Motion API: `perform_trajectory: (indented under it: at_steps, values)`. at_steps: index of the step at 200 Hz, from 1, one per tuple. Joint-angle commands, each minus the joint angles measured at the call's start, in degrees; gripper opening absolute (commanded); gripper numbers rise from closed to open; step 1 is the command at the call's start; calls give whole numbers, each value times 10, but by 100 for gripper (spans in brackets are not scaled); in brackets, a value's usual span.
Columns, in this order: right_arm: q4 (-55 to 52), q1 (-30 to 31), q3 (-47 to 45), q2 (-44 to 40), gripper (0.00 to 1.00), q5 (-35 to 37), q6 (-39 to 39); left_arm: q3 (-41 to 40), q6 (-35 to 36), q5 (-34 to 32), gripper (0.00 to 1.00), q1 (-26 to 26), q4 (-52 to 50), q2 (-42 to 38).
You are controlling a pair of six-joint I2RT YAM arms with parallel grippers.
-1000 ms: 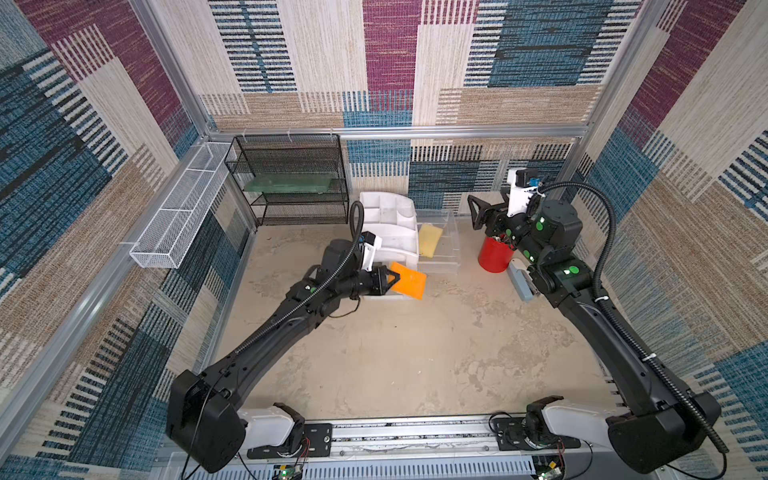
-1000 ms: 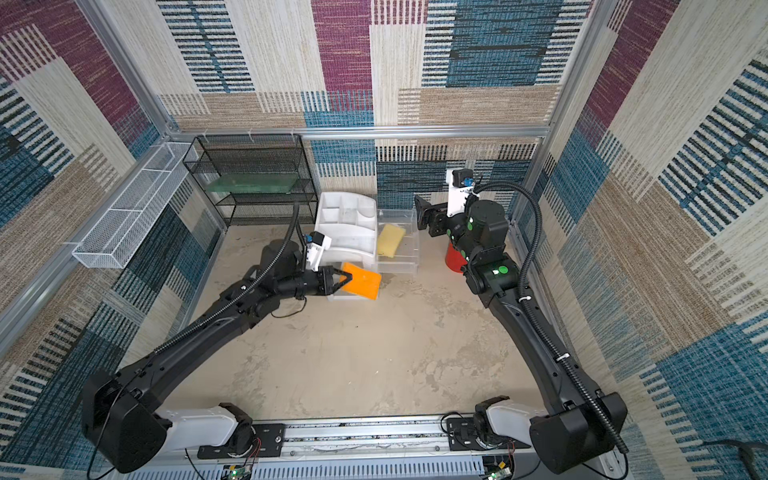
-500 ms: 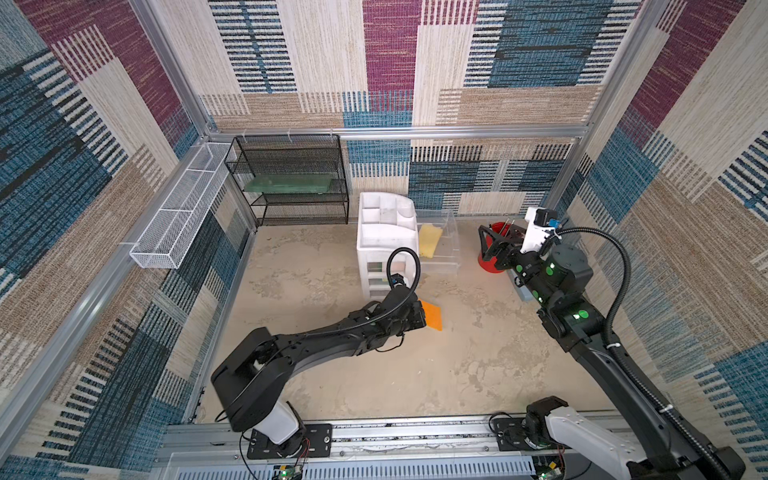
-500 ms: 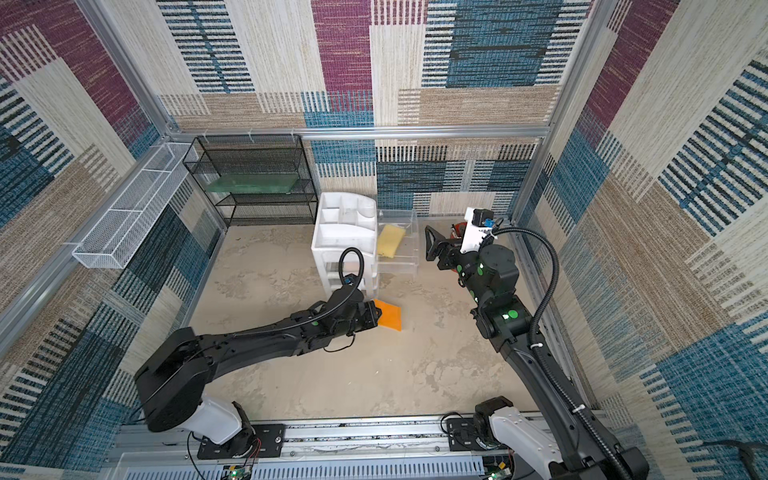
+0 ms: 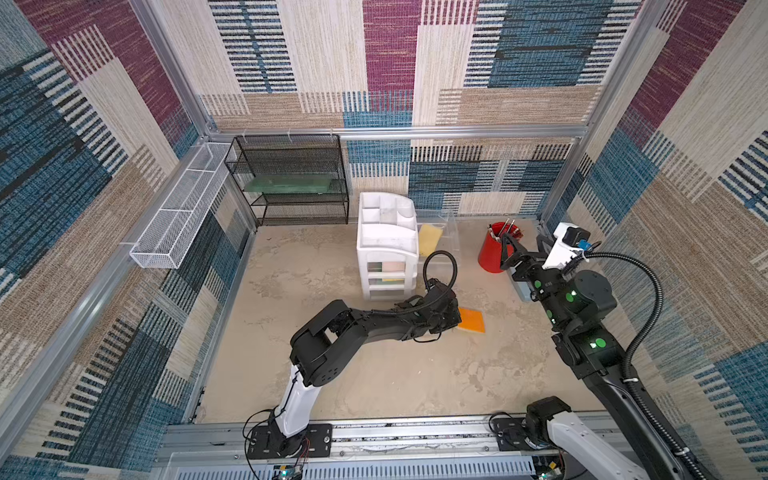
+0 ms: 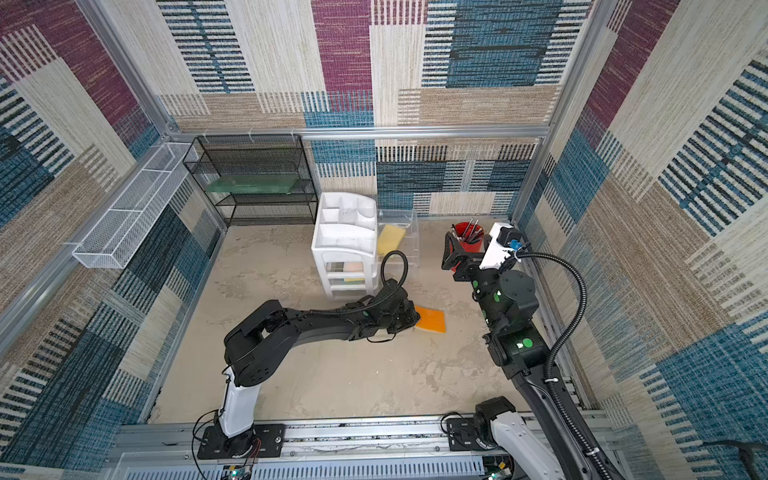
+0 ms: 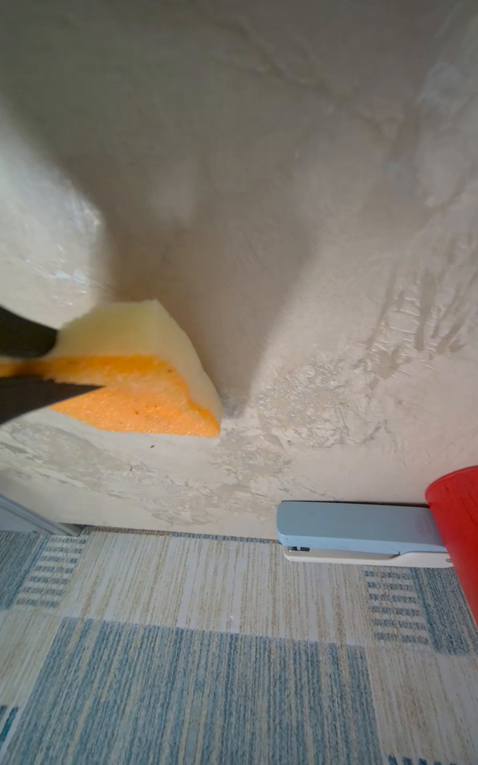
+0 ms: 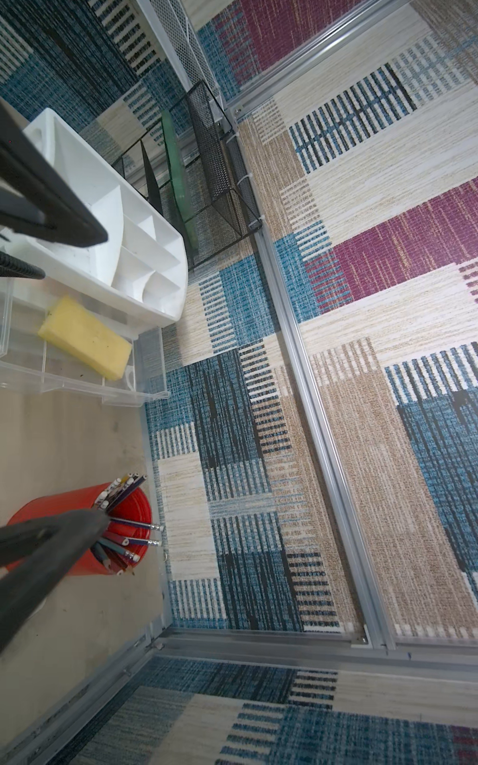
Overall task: Take the sponge out of the drawer
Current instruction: Place the sponge at the center of the board.
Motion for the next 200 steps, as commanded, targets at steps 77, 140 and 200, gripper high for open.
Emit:
perform_trajectory:
  at_steps: [77, 140, 200]
  values:
    - [13, -3, -3, 6, 100, 24, -7, 37, 1, 15, 0, 0, -103, 16]
    - [13, -4, -5, 7, 100, 24, -7, 25, -11, 7, 21, 0, -104, 10]
    - [12, -4, -5, 6, 100, 22, -8, 33, -12, 2, 33, 0, -117, 11]
